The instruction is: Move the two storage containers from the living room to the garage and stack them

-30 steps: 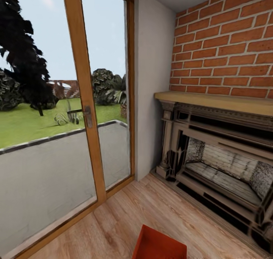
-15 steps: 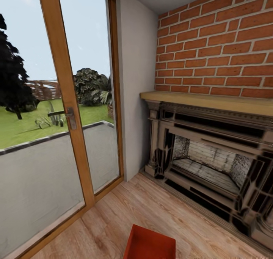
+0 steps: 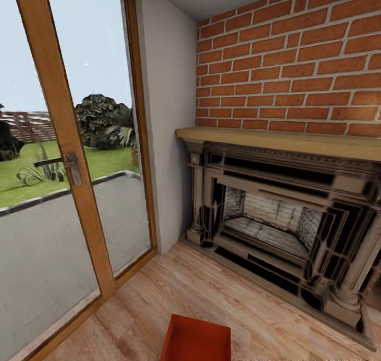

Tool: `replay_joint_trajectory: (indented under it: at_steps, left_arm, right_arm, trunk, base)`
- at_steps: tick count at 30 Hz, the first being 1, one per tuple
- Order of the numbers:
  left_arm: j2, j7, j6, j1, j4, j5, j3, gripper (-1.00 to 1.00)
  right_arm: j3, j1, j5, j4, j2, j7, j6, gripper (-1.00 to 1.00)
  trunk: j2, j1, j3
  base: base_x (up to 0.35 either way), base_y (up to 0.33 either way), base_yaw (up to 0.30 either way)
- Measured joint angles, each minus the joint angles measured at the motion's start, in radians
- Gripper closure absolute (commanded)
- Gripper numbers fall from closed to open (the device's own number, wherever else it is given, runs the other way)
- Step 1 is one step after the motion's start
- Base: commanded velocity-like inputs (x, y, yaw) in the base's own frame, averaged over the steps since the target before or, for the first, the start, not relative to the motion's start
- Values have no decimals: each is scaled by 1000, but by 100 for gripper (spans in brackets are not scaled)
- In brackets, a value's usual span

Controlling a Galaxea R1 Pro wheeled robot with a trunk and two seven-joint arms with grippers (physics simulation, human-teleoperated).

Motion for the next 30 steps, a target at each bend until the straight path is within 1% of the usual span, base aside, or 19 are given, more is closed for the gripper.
replay_joint_trajectory:
  at_steps: [9, 12, 24, 30]
  left_arm:
    - [1, 0, 1, 0, 0, 3, 0, -100]
    - [0, 0, 0, 0, 0, 1, 0, -100]
    - [1, 0, -1, 0, 0, 0, 0, -100]
    - [1, 0, 0, 0, 0, 0, -1, -100]
  right_arm:
    - [1, 0, 0, 0, 0, 1, 0, -100]
    - [4, 0, 7, 0, -1, 1, -1, -100]
    - [5, 0, 10, 0, -3, 0, -4, -100]
    - [4, 0, 4, 0, 0, 0, -6, -100]
  trunk:
    - [0, 0, 0]
    - [0, 0, 0]
    - [0, 0, 0]
    - [0, 0, 0]
  base:
    - [134, 240, -44]
    - [105, 160, -2]
    - [9, 12, 0]
    - [0, 0, -5]
